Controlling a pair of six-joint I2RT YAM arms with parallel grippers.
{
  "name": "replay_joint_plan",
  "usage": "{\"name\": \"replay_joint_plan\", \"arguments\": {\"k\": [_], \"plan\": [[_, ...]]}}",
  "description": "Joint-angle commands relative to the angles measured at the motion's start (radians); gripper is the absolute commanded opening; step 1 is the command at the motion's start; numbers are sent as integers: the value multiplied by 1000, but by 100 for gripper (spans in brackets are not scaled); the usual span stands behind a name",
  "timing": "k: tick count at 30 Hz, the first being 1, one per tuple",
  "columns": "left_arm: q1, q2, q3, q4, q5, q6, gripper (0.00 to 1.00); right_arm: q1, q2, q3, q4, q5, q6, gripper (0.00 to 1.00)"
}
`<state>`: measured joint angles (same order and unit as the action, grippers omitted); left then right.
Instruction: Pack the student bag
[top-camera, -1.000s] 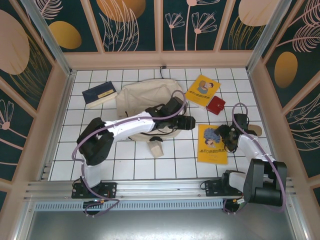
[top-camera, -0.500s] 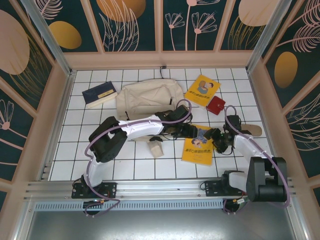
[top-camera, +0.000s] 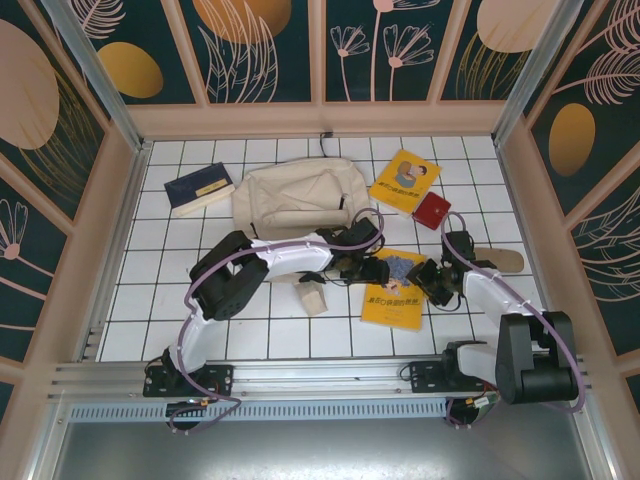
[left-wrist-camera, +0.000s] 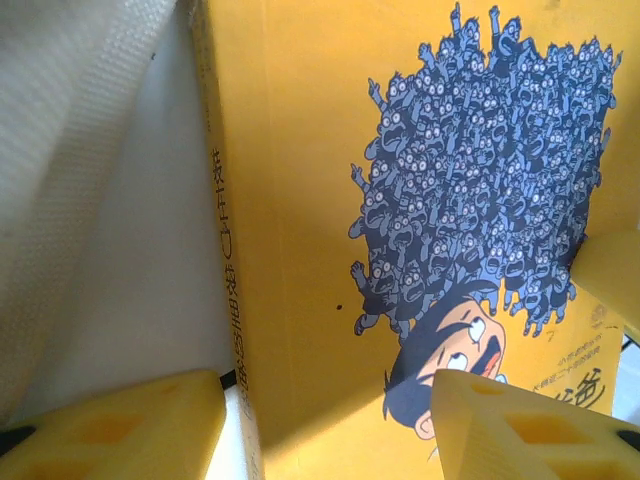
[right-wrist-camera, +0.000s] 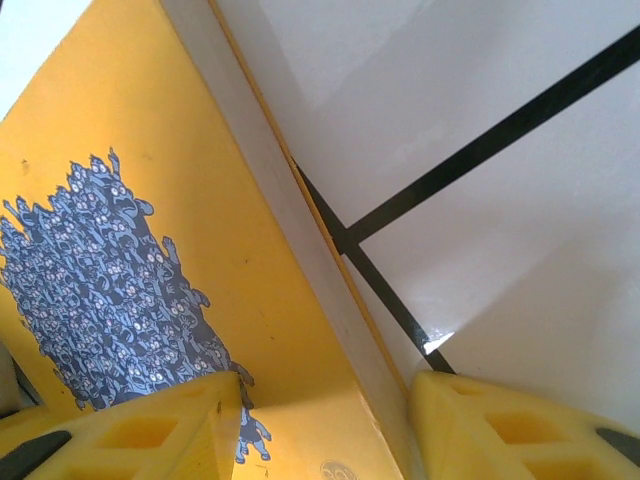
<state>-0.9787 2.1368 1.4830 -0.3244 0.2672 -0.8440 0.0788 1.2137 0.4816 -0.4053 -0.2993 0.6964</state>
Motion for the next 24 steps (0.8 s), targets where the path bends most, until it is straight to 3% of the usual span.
{"name": "replay_joint_plan", "arguments": {"k": [1,9,17,24], "plan": [[-3,37,-5,-24,3,-16,59,23,40,-46,41,-69,18,48],[0,5,-36,141,116,-24,55,34,-37,29,-14,-119,-15,46],[-2,-59,-20,336,271,-36,54,35,27,-35,78,-153,14,43],[-2,-103,-52,406,298,-56,50,35,35,-82,145,-138,66,42]]}}
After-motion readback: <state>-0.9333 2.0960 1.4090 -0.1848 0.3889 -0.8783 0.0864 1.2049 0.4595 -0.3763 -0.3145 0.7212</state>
